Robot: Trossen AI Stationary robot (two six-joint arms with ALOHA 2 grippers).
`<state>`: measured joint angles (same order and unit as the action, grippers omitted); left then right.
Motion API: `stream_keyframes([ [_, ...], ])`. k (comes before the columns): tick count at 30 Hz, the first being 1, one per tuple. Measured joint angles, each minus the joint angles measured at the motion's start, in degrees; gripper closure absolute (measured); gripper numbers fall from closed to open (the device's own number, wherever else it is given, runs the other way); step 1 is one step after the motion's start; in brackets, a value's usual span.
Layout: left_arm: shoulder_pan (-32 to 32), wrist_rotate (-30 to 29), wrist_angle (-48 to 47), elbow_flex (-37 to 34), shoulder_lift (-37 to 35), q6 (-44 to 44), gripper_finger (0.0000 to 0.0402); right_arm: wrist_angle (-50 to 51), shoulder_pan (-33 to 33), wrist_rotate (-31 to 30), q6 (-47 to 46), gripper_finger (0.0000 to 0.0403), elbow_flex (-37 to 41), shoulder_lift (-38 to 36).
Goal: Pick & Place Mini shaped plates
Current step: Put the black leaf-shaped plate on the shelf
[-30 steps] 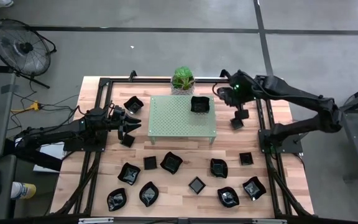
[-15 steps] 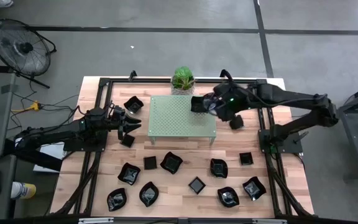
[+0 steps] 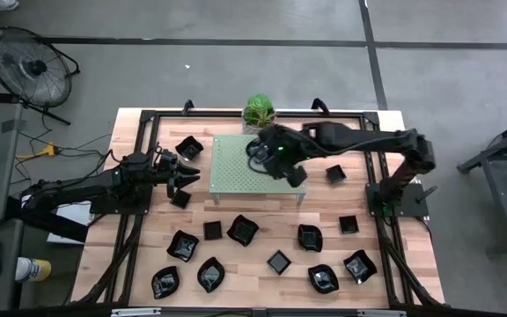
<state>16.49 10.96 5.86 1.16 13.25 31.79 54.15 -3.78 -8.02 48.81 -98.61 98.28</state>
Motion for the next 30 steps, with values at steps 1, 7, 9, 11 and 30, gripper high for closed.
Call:
stream_keyframes([
  [1, 0.0, 0.0, 0.0, 0.0, 0.0, 0.0, 0.0245, 0.0, 0.3, 0.0, 0.3, 0.0402, -1.1, 1.2],
  [7, 0.0, 0.0, 0.0, 0.0, 0.0, 0.0, 0.0245, 0.3, 1.6, 2.6, 0.5, 0.0402, -2.6, 5.7],
  [9, 0.0, -0.1, 0.0, 0.0, 0.0, 0.0, 0.0245, -0.3, 1.8, 2.9, -0.3, 0.0403, -1.2, 6.0],
  [11, 0.0, -0.2, 0.0, 0.0, 0.0, 0.0, 0.0245, -1.2, 2.0, 2.1, -1.1, 0.0402, 0.4, 6.1],
  [30, 0.0, -0.2, 0.0, 0.0, 0.0, 0.0, 0.0245, -6.7, 2.3, 3.0, -0.6, 0.0403, 4.3, 6.3],
])
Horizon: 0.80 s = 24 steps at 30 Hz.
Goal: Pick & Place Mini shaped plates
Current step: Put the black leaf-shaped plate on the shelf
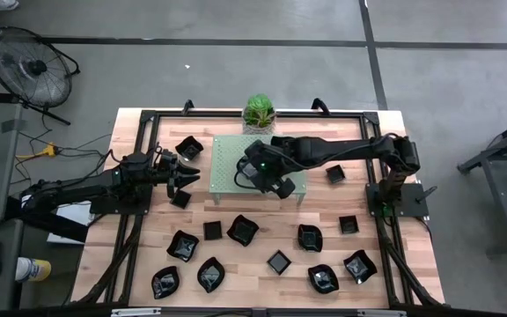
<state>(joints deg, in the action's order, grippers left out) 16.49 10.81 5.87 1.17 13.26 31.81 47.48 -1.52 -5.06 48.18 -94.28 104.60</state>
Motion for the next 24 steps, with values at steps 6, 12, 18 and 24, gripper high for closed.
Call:
stream_keyframes([
  [6, 0.0, 0.0, 0.0, 0.0, 0.0, 0.0, 0.0245, -0.4, -0.3, -0.2, 0.5, 0.0403, 0.0, 0.5],
  [12, 0.0, 0.1, 0.0, 0.0, 0.0, 0.0, 0.0245, -1.7, -0.4, 0.5, 1.6, 0.0403, 0.5, 0.5],
  [18, 0.0, 0.2, 0.0, 0.0, 0.0, 0.0, 0.0245, -6.9, -0.7, -0.1, 3.0, 0.0403, 4.3, 0.2],
  [24, 0.0, 0.2, 0.0, 0.0, 0.0, 0.0, 0.0245, -6.1, -0.7, -2.8, 3.4, 0.0403, 4.5, 0.1],
])
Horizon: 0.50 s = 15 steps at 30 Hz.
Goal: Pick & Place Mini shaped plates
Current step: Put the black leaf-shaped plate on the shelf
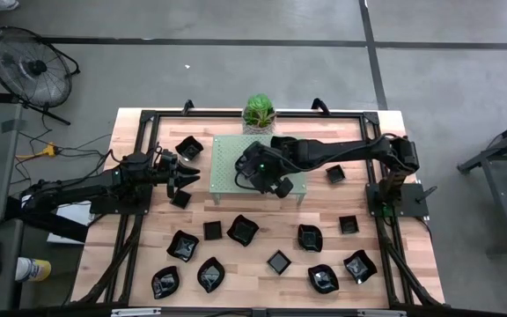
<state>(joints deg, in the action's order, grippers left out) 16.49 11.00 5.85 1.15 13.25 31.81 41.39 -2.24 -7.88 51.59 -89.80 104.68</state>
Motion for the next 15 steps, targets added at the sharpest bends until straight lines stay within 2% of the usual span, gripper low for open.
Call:
stream_keyframes([
  [10, 0.0, 0.0, 0.0, 0.0, 0.0, 0.0, 0.0245, 1.4, 0.0, -0.9, -3.2, 0.0402, 0.0, 0.0],
  [15, 0.0, 0.0, 0.0, 0.0, 0.0, 0.0, 0.0245, 2.5, 0.0, -0.7, -4.4, 0.0386, 0.0, 0.0],
])
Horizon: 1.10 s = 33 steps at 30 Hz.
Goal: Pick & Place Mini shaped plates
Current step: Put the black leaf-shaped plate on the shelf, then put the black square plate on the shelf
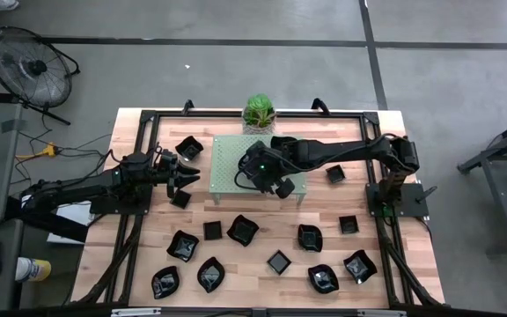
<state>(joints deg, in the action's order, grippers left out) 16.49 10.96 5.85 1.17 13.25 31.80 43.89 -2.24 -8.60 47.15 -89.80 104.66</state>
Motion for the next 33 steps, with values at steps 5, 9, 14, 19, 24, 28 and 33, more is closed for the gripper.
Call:
stream_keyframes([
  [5, 0.0, 0.0, 0.0, 0.0, 0.0, 0.0, 0.0245, 0.3, 0.0, 1.7, -0.8, 0.0356, 0.0, 0.0],
  [9, 0.0, -0.2, 0.0, 0.0, 0.0, 0.0, 0.0245, 0.2, 0.0, 2.4, -1.3, 0.0325, 0.0, 0.0],
  [14, 0.0, -0.2, 0.0, 0.0, 0.0, 0.0, 0.0245, 0.3, 0.0, -0.8, -2.4, 0.0292, 0.0, -2.0],
  [19, 0.0, -0.2, 0.0, 0.0, 0.0, 0.0, 0.0245, 2.0, 0.5, -3.5, -8.8, 0.0279, 0.0, -6.3],
  [24, 0.0, -0.2, 0.0, 0.0, 0.0, 0.0, 0.0245, 9.9, 1.2, -5.7, -22.0, 0.0279, 0.0, -10.9],
  [28, 0.0, -0.2, 0.0, 0.0, 0.0, 0.0, 0.0245, 17.7, 1.3, -5.9, -34.9, 0.0279, 0.0, -14.5],
  [33, 0.0, -0.2, 0.0, 0.0, 0.0, 0.0, 0.0245, 26.4, 1.9, -5.2, -46.2, 0.0279, 0.0, -18.4],
])
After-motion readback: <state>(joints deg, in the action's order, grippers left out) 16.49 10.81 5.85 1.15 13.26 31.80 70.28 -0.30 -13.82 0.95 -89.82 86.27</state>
